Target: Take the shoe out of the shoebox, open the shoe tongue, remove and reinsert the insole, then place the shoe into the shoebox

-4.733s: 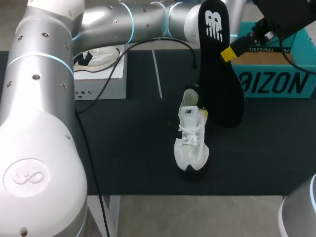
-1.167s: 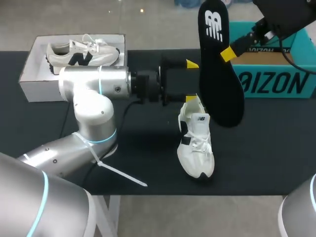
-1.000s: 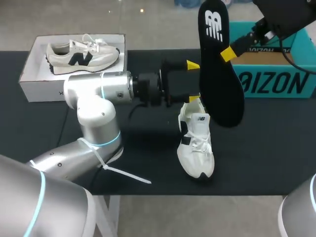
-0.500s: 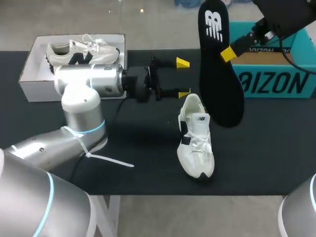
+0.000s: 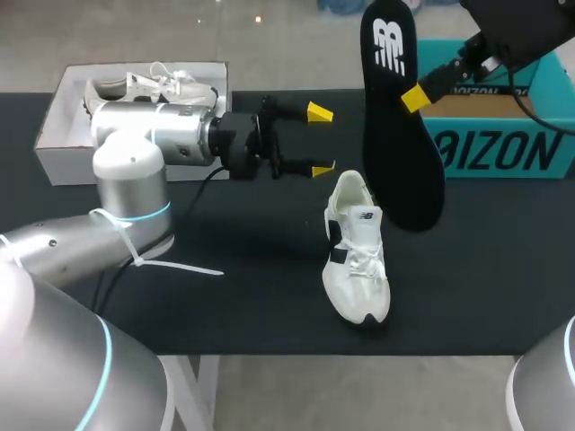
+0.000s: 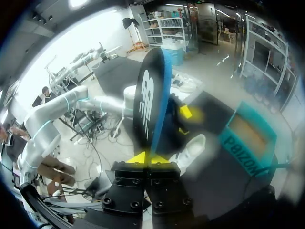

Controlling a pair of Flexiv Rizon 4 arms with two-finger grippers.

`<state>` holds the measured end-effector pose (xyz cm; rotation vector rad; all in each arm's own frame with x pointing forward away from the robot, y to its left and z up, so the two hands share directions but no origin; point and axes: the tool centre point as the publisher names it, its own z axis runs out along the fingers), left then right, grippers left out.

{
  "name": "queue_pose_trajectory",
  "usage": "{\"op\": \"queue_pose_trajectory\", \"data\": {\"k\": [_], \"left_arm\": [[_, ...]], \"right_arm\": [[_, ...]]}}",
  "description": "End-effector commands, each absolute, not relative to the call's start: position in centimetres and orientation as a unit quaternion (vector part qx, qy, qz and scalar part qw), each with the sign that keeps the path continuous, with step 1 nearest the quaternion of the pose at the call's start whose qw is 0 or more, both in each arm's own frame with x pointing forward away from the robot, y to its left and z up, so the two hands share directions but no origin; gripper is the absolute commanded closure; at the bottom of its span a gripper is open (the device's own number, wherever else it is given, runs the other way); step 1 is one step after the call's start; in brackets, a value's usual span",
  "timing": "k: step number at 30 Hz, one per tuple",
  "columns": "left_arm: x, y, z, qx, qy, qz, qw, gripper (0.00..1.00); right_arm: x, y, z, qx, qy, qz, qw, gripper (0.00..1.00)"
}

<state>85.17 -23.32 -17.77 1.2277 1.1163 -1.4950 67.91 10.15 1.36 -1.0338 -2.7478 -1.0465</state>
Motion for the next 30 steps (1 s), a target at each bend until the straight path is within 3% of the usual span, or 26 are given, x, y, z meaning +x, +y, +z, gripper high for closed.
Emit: {"op": "queue_pose_trajectory", "data": {"k": [1, 21, 30], "left_arm": [[85.4, -23.5, -17.9, 0.495, 0.447, -0.603, 0.438, 0.00], [85.4, -23.5, -17.9, 0.495, 0.447, -0.603, 0.438, 0.00], [84.7, -24.9, -17.0, 0.527, 0.408, -0.596, 0.447, 0.00]], "right_arm": [[68.1, 10.3, 1.4, -0.332, -0.882, -0.334, 0.014, 1.00], [68.1, 10.3, 1.4, -0.332, -0.882, -0.334, 0.014, 1.00], [70.9, 4.6, -4.7, -0.401, -0.831, -0.367, 0.118, 1.00]]}}
